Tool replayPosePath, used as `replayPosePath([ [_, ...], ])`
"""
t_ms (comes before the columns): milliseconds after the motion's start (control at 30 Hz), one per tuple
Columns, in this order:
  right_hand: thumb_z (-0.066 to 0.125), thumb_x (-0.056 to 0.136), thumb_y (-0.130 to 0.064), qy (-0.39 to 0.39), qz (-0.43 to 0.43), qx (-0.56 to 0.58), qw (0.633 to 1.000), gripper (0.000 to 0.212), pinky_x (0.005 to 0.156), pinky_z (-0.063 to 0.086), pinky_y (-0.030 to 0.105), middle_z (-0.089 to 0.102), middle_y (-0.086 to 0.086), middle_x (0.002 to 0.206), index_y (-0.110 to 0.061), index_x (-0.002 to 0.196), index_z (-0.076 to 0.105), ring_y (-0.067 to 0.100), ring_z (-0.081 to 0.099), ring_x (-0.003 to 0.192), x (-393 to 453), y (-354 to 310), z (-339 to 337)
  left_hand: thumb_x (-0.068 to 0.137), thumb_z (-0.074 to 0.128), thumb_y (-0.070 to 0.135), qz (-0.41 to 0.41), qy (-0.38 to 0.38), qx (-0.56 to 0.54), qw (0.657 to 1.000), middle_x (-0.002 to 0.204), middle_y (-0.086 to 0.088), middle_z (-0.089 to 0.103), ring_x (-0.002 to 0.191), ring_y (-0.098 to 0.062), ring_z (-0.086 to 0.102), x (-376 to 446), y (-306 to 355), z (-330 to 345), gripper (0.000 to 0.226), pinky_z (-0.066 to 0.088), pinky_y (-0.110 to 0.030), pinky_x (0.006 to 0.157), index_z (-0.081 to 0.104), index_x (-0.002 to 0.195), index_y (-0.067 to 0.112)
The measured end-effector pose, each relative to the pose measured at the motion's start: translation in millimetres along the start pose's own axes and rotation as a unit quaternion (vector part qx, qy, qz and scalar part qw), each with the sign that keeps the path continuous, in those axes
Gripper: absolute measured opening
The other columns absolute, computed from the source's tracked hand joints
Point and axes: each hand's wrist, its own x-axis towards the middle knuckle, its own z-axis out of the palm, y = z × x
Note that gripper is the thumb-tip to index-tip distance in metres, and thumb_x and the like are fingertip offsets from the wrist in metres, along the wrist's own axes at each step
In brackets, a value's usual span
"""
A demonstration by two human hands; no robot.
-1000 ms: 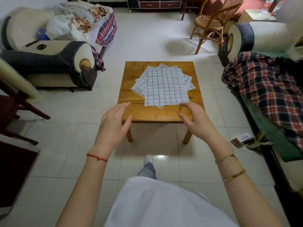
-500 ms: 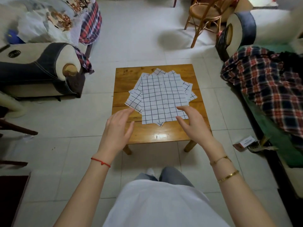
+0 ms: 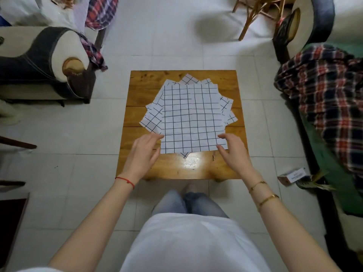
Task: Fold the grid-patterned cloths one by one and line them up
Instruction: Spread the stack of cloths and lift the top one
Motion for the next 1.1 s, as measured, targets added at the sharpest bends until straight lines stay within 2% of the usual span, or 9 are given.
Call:
replayPosePath([
  [233, 0.061, 0.09, -0.02, -0.05, 0.062, -0.027, 0.996, 0.031, 0.095, 0.044, 0.031, 0.059, 0.005, 0.121, -0.012, 0.121, 0.057, 0.021, 0.052, 0.115, 52, 60, 28, 0.09, 0.061, 0.016, -0.016, -0.072, 0.017, 0.997, 0.115, 0.003, 0.063, 0.114, -0.017, 0.056, 34, -39, 62, 0.028, 0.041, -0.038, 0.102, 0.061, 0.117, 0.02],
  [367, 0.062, 0.089, -0.02, -0.088, 0.099, -0.045, 0.99, 0.031, 0.094, 0.047, 0.033, 0.058, 0.004, 0.122, -0.014, 0.12, 0.058, 0.02, 0.052, 0.115, 76, 92, 58, 0.089, 0.062, 0.017, -0.037, -0.114, 0.028, 0.992, 0.115, 0.003, 0.063, 0.114, -0.018, 0.055, 46, -62, 101, 0.029, 0.039, -0.041, 0.104, 0.061, 0.118, 0.02],
  [533, 0.059, 0.09, -0.019, -0.123, 0.1, -0.079, 0.984, 0.033, 0.095, 0.049, 0.039, 0.056, 0.007, 0.123, -0.013, 0.122, 0.055, 0.022, 0.051, 0.116, 97, 127, 103, 0.087, 0.065, 0.016, -0.061, -0.146, 0.037, 0.987, 0.118, 0.0, 0.061, 0.116, -0.02, 0.054, 59, -94, 151, 0.033, 0.039, -0.041, 0.102, 0.06, 0.119, 0.018],
  [733, 0.064, 0.085, -0.011, -0.118, 0.079, -0.115, 0.983, 0.041, 0.099, 0.044, 0.035, 0.053, 0.011, 0.124, -0.008, 0.124, 0.051, 0.026, 0.048, 0.115, 112, 158, 148, 0.084, 0.069, 0.019, -0.087, -0.173, 0.037, 0.98, 0.123, -0.003, 0.059, 0.119, -0.023, 0.052, 64, -124, 206, 0.041, 0.039, -0.041, 0.102, 0.059, 0.123, 0.016],
  [1000, 0.064, 0.082, -0.003, -0.092, 0.077, -0.138, 0.983, 0.034, 0.092, 0.047, 0.035, 0.053, 0.009, 0.116, -0.011, 0.114, 0.054, 0.024, 0.049, 0.106, 117, 176, 175, 0.087, 0.067, 0.03, -0.117, -0.193, 0.035, 0.973, 0.129, 0.001, 0.055, 0.123, -0.017, 0.047, 59, -142, 233, 0.046, 0.04, -0.037, 0.105, 0.054, 0.13, 0.019],
  [1100, 0.063, 0.083, -0.002, -0.087, 0.076, -0.144, 0.983, 0.033, 0.09, 0.048, 0.033, 0.052, 0.007, 0.115, -0.013, 0.113, 0.054, 0.022, 0.049, 0.104, 119, 178, 177, 0.086, 0.069, 0.028, -0.12, -0.189, 0.024, 0.974, 0.125, 0.001, 0.056, 0.119, -0.016, 0.048, 57, -145, 239, 0.044, 0.041, -0.035, 0.103, 0.056, 0.126, 0.018],
])
